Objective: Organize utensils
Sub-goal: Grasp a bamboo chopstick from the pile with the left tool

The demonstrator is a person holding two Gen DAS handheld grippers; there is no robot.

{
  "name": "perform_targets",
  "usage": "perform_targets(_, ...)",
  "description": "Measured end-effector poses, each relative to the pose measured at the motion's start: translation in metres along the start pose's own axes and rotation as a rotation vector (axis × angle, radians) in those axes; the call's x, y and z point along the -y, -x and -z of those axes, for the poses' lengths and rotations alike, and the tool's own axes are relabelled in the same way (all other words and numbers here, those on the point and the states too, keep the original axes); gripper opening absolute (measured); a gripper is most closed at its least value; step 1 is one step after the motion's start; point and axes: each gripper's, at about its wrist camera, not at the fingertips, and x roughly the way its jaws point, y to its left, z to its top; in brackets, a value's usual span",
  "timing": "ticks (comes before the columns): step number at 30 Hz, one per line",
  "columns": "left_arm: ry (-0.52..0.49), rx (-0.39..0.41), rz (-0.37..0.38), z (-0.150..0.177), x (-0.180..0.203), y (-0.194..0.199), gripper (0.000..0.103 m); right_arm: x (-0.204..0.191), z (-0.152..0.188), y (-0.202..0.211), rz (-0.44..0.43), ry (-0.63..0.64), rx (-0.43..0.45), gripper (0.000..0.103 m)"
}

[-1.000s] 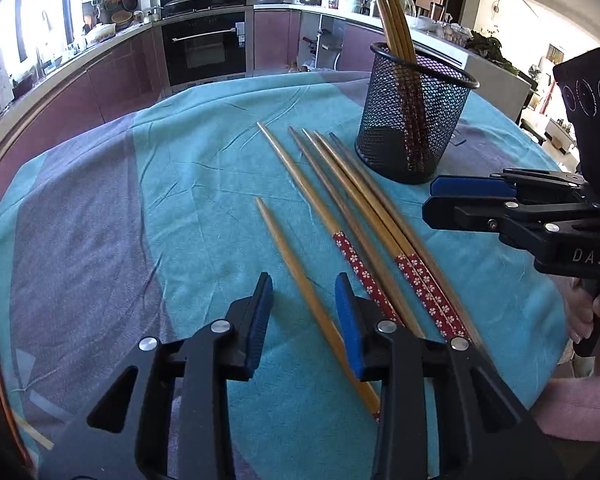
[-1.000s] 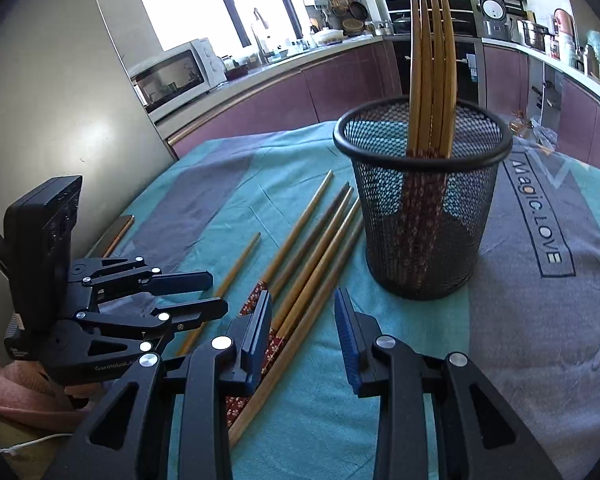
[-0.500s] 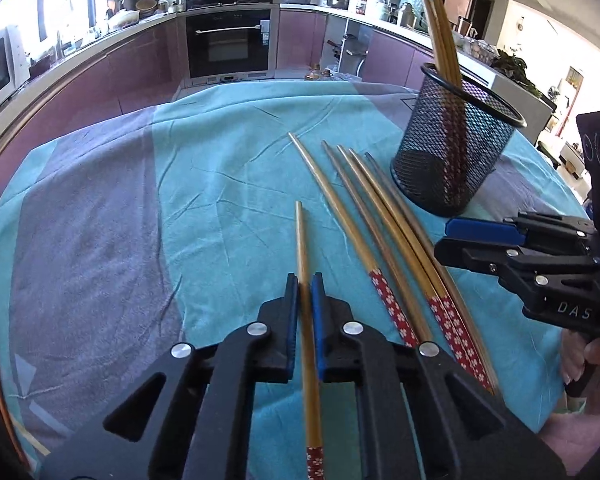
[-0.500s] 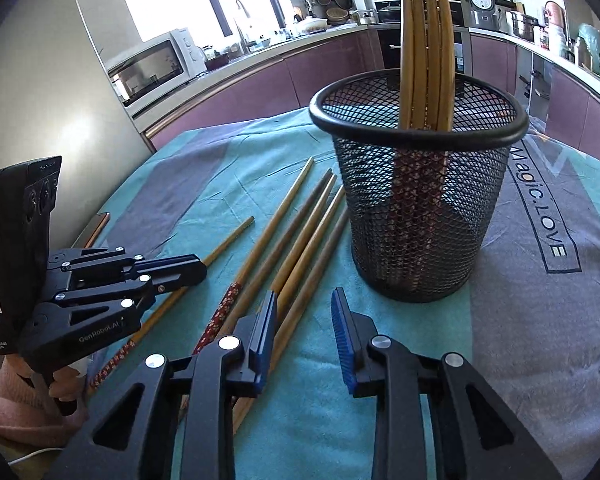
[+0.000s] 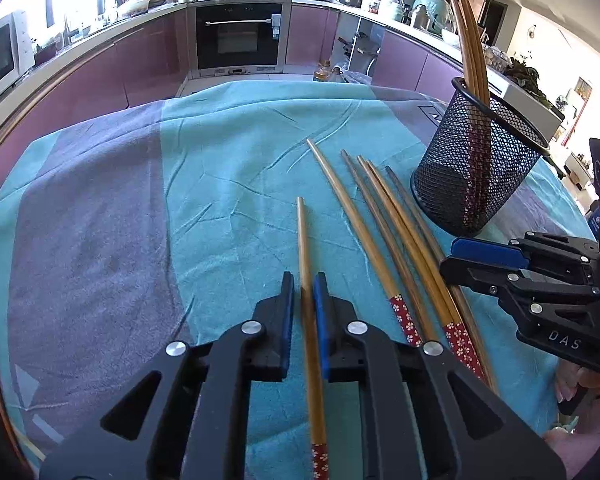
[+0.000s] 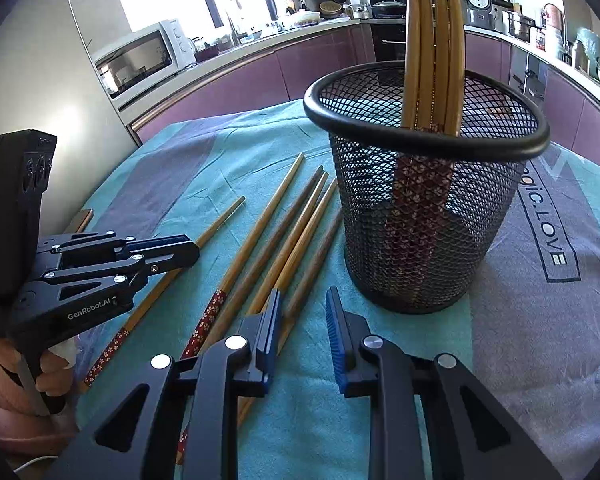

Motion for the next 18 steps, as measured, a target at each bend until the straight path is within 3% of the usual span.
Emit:
perform_targets(4,-0.03,-0.006,0.003,0.002,0.003,0.002,0.026,-0.007,0.002,0.001,-0.018,0.046,-0.03,0.012)
perform_targets(12,-0.052,-0.013,-0.014,-0.001,0.007,-0.004,0.027,-0.002,-0.001,-0.003,-0.001,0.003,-0.027,0.012)
perform_targets(18,-0.026,-0.007,-0.036,-0.001,0.004,-0.006,0.009,0.003,0.0,-0.005,-0.04,-0.051,-0.014,0.01)
